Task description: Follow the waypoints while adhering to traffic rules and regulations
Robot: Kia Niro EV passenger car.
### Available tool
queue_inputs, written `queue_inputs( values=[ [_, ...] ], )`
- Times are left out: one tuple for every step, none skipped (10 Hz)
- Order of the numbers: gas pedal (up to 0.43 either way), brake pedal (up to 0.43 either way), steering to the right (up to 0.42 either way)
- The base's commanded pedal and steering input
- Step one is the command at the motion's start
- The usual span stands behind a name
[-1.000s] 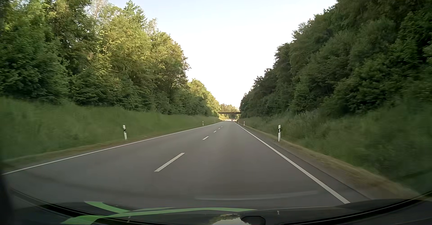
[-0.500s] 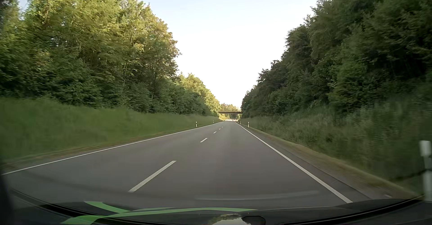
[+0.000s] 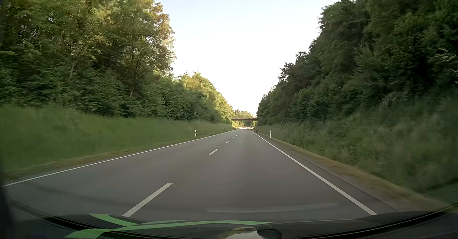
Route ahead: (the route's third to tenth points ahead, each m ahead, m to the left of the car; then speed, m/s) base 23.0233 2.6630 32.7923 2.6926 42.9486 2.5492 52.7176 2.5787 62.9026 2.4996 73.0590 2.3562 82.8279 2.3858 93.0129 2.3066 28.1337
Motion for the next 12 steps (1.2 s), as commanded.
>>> queue_inputs(
  values=[
    [0.287,0.0,0.0],
    [0.287,0.0,0.0],
    [0.287,0.0,0.0],
    [0.287,0.0,0.0],
    [0.287,0.0,0.0],
    [0.287,0.0,0.0],
    [0.287,0.0,0.0],
    [0.287,0.0,0.0],
    [0.287,0.0,0.0],
    [0.287,0.0,0.0],
    [0.287,0.0,0.0],
    [0.287,0.0,0.0]
  ],
)
